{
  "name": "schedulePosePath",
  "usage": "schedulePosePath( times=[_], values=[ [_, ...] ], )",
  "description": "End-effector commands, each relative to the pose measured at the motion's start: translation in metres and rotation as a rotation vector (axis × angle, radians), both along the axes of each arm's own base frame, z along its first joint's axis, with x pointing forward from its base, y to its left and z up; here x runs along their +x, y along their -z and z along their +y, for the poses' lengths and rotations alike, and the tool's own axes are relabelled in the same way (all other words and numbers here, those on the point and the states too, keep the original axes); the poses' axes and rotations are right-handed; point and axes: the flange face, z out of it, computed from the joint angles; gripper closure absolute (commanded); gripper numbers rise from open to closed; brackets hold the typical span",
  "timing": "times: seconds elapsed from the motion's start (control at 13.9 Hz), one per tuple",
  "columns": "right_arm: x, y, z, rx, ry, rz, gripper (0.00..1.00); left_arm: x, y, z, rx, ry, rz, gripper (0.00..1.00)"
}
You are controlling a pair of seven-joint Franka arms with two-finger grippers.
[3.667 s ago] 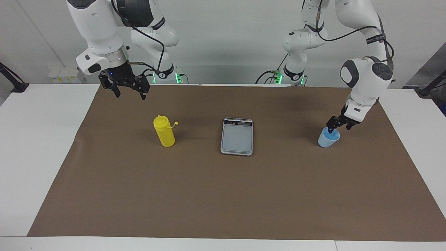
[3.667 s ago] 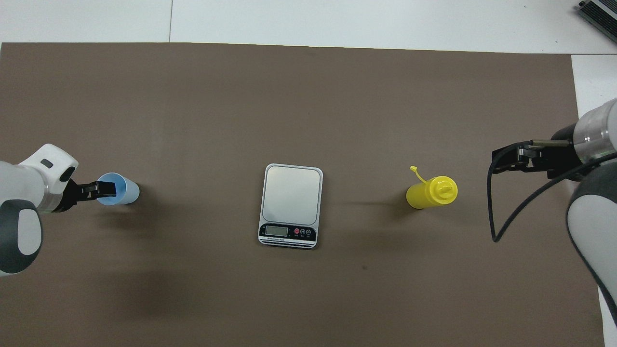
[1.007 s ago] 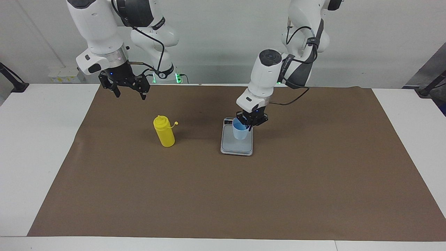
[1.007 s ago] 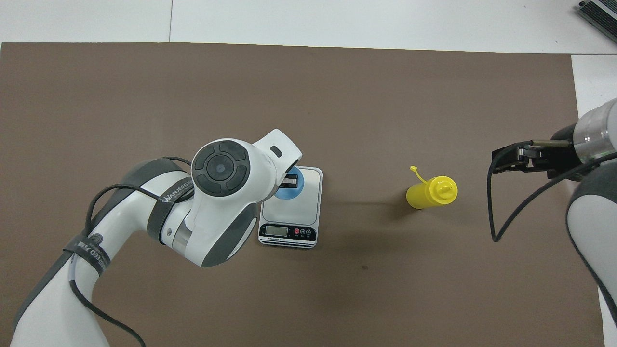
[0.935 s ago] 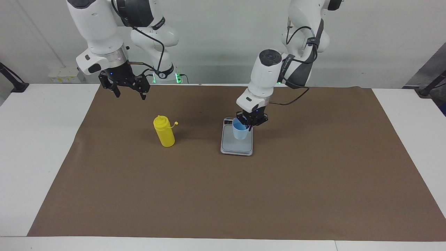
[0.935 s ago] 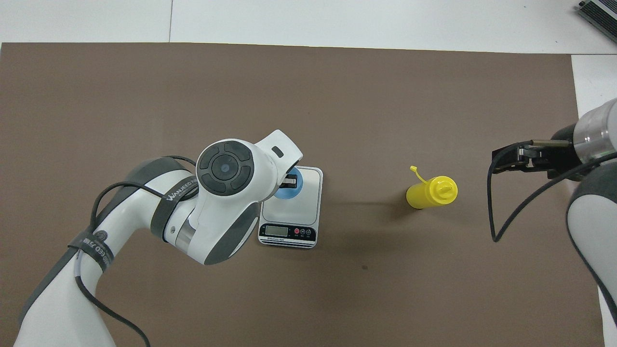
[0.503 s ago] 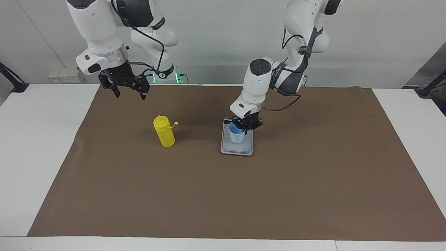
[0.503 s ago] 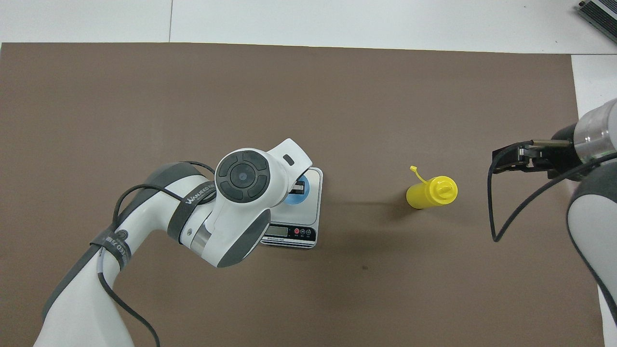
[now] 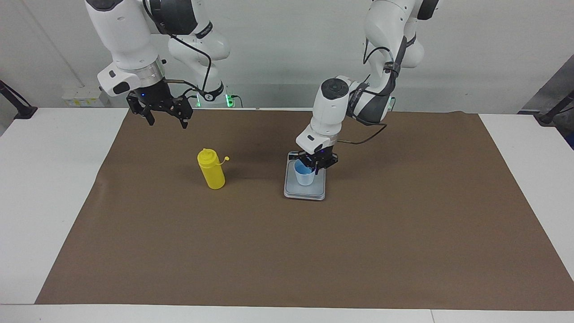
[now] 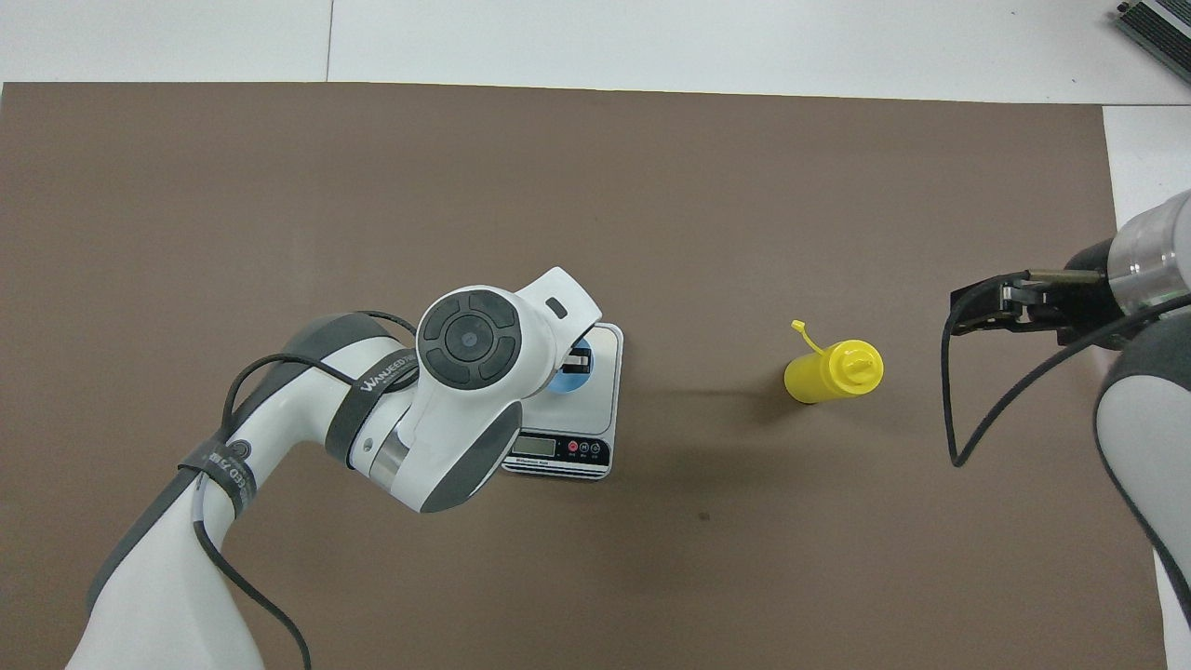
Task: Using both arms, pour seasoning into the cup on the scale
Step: 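Open the left gripper and withdraw it from the cup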
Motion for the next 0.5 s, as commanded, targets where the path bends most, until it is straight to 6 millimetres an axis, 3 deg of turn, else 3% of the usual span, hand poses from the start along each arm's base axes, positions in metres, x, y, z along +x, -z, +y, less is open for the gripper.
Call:
schedulePosePath(
  times=[0.0,0.22,0.43],
  values=[
    [-0.006,-0.001,-0.004,0.018,0.013,-0.002,0.0,0.016,-0.057,0.034,0.024,-0.058,-0.022,0.0],
    [-0.006,-0.001,-0.004,0.018,0.013,-0.002,0.0,0.026,-0.094,0.062,0.027,-0.105,-0.03,0.0],
    [-0.006,-0.002,-0.004,0.018,0.013,0.0,0.0,0.031,-0.131,0.116,0.046,-0.094,-0.04,0.0]
  ],
)
